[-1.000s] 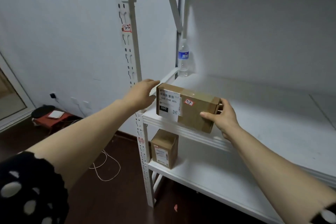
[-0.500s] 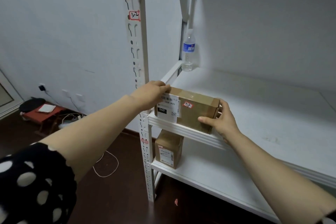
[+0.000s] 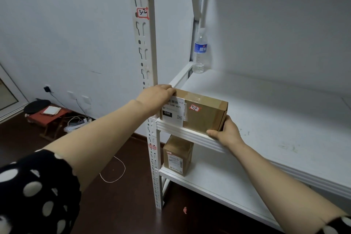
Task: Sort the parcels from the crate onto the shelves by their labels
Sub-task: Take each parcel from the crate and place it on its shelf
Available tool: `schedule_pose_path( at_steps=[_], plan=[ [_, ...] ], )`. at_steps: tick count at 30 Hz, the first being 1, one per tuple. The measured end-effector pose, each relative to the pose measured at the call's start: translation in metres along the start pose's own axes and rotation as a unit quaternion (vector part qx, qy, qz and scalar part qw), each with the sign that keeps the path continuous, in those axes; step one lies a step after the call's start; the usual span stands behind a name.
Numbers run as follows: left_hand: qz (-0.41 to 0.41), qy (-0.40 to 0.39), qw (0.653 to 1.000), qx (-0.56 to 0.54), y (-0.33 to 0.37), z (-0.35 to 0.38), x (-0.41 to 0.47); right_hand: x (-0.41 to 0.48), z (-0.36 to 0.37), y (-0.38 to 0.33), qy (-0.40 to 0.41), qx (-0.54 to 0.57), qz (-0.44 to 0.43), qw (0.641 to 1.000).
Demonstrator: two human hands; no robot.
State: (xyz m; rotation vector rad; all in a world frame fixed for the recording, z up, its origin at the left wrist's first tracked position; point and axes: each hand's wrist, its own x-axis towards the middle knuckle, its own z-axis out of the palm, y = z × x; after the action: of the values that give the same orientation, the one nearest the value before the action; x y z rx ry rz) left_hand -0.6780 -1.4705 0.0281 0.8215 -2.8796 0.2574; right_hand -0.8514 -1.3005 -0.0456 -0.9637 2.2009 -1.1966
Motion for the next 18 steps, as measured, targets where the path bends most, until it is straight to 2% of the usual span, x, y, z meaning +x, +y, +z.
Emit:
schedule_pose_path(
  at_steps=[18],
  plan=[
    [-0.042,-0.01,0.998,0.052,0.0082,0.0028,0.0035,0.002,0.0064,-0.0057,-0.017,-0.007,-0.001,1.0]
  ],
)
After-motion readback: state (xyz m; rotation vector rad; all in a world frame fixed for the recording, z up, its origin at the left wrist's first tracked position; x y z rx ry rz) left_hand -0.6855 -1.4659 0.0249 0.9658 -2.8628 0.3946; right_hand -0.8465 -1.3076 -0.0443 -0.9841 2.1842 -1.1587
